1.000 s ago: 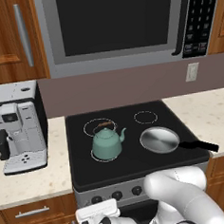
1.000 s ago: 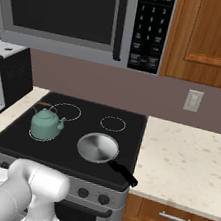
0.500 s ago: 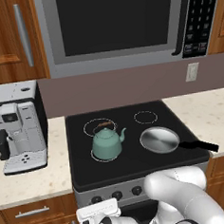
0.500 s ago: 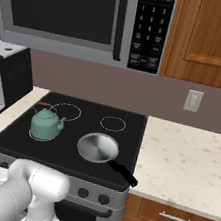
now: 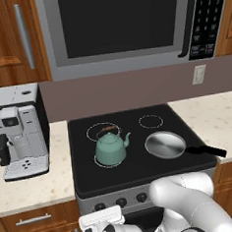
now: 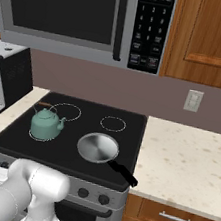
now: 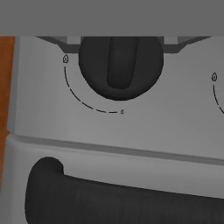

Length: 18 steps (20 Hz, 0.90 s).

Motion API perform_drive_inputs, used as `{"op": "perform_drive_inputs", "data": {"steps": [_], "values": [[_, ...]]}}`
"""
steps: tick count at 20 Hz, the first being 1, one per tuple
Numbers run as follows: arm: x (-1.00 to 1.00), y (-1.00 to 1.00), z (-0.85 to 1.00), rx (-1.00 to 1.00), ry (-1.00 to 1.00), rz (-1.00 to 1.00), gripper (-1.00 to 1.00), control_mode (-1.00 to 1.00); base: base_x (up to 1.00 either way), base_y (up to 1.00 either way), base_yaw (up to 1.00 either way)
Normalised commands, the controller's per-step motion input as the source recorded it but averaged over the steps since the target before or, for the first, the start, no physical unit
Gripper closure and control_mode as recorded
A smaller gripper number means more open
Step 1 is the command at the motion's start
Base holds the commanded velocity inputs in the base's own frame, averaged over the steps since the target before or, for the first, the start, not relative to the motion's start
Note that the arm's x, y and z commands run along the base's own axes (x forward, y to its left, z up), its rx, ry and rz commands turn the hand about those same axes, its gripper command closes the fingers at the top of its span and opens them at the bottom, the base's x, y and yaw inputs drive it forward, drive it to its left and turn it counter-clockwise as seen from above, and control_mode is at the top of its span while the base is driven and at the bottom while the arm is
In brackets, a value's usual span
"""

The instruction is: Pick the kettle from the counter and place it on a stove burner. Then turn the burner on.

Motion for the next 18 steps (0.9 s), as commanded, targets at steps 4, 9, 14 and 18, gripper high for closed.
{"op": "perform_drive_inputs", "data": {"steps": [4, 9, 14, 18], "values": [[0.0, 0.0, 0.0, 0.0, 0.0, 0.0, 1.0, -1.0, 0.0, 0.0, 0.0], [0.0, 0.0, 0.0, 0.0, 0.0, 0.0, 1.0, -1.0, 0.0, 0.0, 0.0], [0.0, 0.0, 0.0, 0.0, 0.0, 0.02, 1.0, -1.0, 0.0, 0.0, 0.0], [0.0, 0.0, 0.0, 0.0, 0.0, 0.08, 1.0, -1.0, 0.0, 0.0, 0.0]]}}
